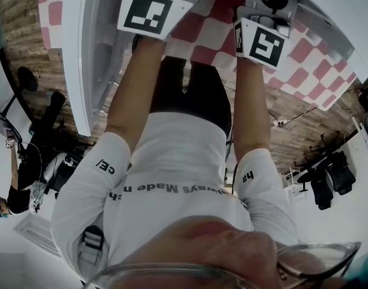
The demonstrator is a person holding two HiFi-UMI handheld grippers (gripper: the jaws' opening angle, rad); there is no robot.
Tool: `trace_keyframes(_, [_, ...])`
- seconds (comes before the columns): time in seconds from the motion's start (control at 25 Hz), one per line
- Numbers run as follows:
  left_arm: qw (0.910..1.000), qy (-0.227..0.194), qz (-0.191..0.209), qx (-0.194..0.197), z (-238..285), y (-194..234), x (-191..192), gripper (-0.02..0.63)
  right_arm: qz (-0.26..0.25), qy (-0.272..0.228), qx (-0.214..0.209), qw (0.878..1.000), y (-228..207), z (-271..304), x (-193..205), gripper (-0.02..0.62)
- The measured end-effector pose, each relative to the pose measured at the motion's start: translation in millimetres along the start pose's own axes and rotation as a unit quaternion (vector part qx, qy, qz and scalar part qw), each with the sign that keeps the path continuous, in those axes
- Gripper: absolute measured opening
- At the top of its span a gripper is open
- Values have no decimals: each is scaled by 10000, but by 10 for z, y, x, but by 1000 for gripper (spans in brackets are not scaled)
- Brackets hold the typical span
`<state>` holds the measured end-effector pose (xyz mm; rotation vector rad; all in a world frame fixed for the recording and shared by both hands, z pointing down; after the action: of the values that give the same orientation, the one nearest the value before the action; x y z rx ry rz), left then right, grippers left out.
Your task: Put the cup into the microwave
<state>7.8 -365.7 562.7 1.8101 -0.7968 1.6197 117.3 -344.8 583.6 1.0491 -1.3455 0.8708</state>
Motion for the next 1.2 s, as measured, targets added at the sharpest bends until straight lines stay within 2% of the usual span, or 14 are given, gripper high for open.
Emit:
trace_keyframes(0.28, [10000,20,2,26,73,-176,-29,5,160,100,98,9998,-192,-76,34,46])
trace_keyframes(0.44, [10000,41,-15,-10,-128,-55,-18,5,194,218,89,9995,15,-18,64,53])
trace_keyframes(0.6, [10000,66,-12,-11,-201,-110,-77,5,252,259,142,9992,14,-62,-10,95])
trace_keyframes(0.92, [9998,175,-22,57,-377,-351,-317,5,208,310,174,9991,-20,-327,-344,92])
trace_keyframes(1.2, [9997,226,-58,118,-509,-533,-790,5,220,277,61,9994,11,-641,-864,81])
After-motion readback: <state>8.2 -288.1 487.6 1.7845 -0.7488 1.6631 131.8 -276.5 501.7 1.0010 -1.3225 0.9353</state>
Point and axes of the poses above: the fingertips, and each gripper's own axes: z forward along the fingers, y to its left, x out of its underside, the point moved 3 cm from there along -z, backward along the fingers, and after that the axes turned 11 degrees about -y, right-handed, at the moved point
